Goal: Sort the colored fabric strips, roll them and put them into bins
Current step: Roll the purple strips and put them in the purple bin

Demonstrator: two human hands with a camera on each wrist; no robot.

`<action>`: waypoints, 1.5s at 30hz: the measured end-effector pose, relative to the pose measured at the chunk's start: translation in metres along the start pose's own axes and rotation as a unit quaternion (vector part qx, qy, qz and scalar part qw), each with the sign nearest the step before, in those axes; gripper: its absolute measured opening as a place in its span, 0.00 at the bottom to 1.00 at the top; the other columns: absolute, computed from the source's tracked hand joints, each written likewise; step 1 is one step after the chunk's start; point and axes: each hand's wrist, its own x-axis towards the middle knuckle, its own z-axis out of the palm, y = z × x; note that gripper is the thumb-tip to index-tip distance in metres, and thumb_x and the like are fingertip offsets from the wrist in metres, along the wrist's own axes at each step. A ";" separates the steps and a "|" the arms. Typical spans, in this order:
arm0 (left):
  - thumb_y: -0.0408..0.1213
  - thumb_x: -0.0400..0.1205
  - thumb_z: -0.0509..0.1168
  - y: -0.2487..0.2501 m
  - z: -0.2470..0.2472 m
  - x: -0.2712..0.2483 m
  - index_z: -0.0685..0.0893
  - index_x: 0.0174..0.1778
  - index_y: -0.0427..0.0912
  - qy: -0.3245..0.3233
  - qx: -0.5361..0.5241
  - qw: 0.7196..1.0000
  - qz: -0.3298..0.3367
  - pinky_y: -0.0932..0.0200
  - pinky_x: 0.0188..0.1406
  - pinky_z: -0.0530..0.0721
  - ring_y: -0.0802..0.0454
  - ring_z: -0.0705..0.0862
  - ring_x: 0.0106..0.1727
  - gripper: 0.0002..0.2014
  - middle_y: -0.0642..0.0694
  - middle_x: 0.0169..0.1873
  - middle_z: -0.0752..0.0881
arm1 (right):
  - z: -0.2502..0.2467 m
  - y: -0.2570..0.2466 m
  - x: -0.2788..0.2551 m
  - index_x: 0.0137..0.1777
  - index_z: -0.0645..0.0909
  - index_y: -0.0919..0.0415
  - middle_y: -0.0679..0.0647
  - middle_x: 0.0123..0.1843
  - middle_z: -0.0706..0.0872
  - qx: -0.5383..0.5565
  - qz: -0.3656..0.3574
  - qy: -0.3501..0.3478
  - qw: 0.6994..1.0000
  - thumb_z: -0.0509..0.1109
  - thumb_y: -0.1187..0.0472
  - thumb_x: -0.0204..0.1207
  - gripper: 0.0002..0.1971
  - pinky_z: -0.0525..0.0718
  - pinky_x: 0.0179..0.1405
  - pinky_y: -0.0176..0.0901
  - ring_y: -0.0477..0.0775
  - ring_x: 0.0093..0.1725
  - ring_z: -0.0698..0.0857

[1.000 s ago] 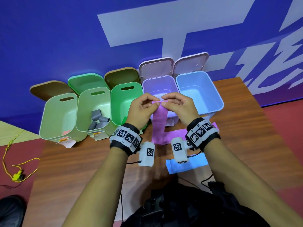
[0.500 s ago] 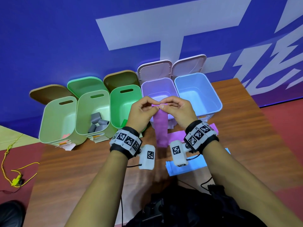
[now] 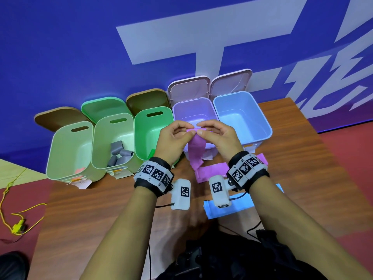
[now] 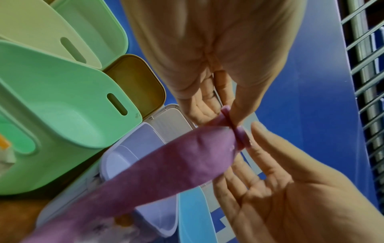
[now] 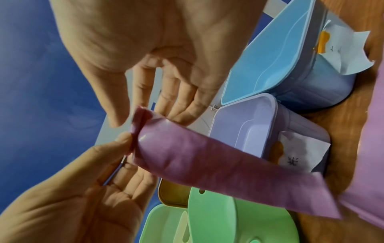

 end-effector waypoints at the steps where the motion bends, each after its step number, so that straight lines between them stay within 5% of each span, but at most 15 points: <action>1: 0.19 0.77 0.71 0.000 0.000 0.000 0.86 0.46 0.35 0.001 -0.002 1.000 0.000 0.64 0.49 0.84 0.54 0.88 0.43 0.07 0.42 0.42 0.89 | 0.001 0.001 0.000 0.55 0.87 0.65 0.57 0.47 0.90 0.005 0.009 0.002 1.000 0.74 0.70 0.78 0.08 0.88 0.53 0.39 0.49 0.47 0.88; 9: 0.27 0.80 0.71 -0.003 -0.003 0.002 0.88 0.48 0.38 -0.017 0.010 1.000 -0.011 0.61 0.53 0.84 0.51 0.88 0.48 0.04 0.41 0.45 0.90 | 0.003 -0.005 0.005 0.47 0.87 0.64 0.55 0.44 0.91 -0.009 -0.006 0.011 1.000 0.75 0.75 0.75 0.07 0.87 0.53 0.37 0.49 0.46 0.90; 14: 0.23 0.79 0.71 -0.002 -0.004 0.003 0.89 0.46 0.40 -0.019 0.017 1.000 0.009 0.57 0.55 0.86 0.45 0.89 0.50 0.08 0.38 0.46 0.91 | 0.004 -0.006 0.004 0.51 0.87 0.69 0.55 0.46 0.92 -0.020 -0.002 0.010 1.000 0.75 0.76 0.74 0.08 0.87 0.53 0.37 0.49 0.48 0.91; 20: 0.20 0.77 0.71 -0.001 -0.002 0.003 0.88 0.46 0.38 -0.009 0.013 1.000 0.014 0.60 0.52 0.85 0.53 0.89 0.46 0.09 0.43 0.44 0.90 | 0.004 -0.004 0.005 0.49 0.88 0.64 0.56 0.45 0.91 -0.005 0.009 0.011 1.000 0.74 0.72 0.77 0.05 0.87 0.50 0.37 0.48 0.46 0.89; 25: 0.24 0.80 0.70 -0.004 -0.003 0.000 0.86 0.51 0.31 -0.002 -0.002 1.000 -0.013 0.61 0.50 0.84 0.52 0.87 0.45 0.05 0.40 0.44 0.89 | 0.002 -0.004 0.005 0.46 0.89 0.58 0.57 0.47 0.92 -0.027 -0.003 0.016 0.999 0.75 0.73 0.75 0.09 0.88 0.57 0.42 0.52 0.49 0.90; 29: 0.22 0.80 0.70 -0.004 -0.006 0.000 0.85 0.52 0.28 -0.006 0.003 1.000 -0.017 0.60 0.51 0.85 0.52 0.87 0.44 0.06 0.39 0.43 0.89 | 0.000 -0.005 0.003 0.48 0.89 0.61 0.54 0.47 0.92 -0.040 0.001 0.019 0.999 0.75 0.73 0.75 0.08 0.87 0.54 0.38 0.47 0.47 0.90; 36: 0.17 0.76 0.70 0.001 -0.004 0.000 0.86 0.49 0.29 -0.008 0.013 1.000 0.018 0.62 0.51 0.85 0.52 0.89 0.45 0.09 0.38 0.45 0.89 | 0.004 0.002 0.003 0.53 0.86 0.66 0.60 0.46 0.89 0.004 0.011 0.007 1.000 0.72 0.71 0.80 0.05 0.89 0.53 0.43 0.52 0.47 0.88; 45: 0.23 0.79 0.72 -0.002 -0.002 -0.001 0.85 0.46 0.35 -0.014 0.021 0.999 0.021 0.63 0.49 0.84 0.54 0.85 0.43 0.05 0.46 0.41 0.88 | 0.001 -0.001 -0.001 0.52 0.88 0.63 0.53 0.47 0.91 -0.031 -0.010 0.011 0.999 0.75 0.74 0.75 0.09 0.86 0.54 0.37 0.47 0.48 0.90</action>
